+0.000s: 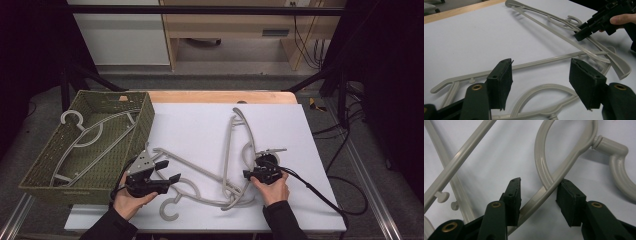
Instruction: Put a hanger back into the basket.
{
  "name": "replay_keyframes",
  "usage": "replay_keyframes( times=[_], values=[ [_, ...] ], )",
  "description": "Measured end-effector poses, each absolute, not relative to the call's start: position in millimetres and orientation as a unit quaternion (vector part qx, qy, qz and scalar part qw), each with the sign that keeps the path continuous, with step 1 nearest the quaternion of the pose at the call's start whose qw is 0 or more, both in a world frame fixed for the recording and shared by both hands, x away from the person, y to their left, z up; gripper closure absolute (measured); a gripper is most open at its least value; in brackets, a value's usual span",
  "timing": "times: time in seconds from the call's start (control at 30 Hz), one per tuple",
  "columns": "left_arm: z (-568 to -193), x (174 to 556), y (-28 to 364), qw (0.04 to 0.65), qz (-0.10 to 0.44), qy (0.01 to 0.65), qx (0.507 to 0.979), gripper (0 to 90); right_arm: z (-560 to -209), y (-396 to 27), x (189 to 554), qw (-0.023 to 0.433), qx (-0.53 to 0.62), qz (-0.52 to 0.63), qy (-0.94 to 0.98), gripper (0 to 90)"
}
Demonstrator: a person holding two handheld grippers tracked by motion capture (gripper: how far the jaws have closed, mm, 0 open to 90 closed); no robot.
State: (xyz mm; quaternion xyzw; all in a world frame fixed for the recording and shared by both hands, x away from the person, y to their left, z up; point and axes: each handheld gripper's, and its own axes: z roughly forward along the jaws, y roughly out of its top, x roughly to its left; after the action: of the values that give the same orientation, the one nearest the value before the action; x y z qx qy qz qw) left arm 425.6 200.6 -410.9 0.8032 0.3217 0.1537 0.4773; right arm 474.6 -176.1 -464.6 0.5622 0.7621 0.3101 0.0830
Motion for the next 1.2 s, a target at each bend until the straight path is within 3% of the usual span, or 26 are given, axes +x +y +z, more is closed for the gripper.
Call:
replay_keyframes(
  times=[0.27,0.47,0.93,1.2],
  values=[
    [-412.9,426.8,200.2,0.474,0.146,0.320,0.807,37.4,-459.5,-194.7,476.5,0.072,0.578,0.310,0.751,64.4],
    [-414.4,429.3,201.4,0.455,0.150,0.331,0.813,37.0,-459.4,-205.9,477.8,0.080,0.573,0.292,0.762,77.5],
    [-410.8,429.5,199.8,0.448,0.142,0.327,0.820,30.0,-448.7,-215.3,475.9,0.087,0.537,0.302,0.783,81.6],
    [-398.7,429.2,198.7,0.449,0.141,0.320,0.822,18.9,-423.2,-215.5,469.4,0.102,0.478,0.339,0.804,81.8]
  ],
)
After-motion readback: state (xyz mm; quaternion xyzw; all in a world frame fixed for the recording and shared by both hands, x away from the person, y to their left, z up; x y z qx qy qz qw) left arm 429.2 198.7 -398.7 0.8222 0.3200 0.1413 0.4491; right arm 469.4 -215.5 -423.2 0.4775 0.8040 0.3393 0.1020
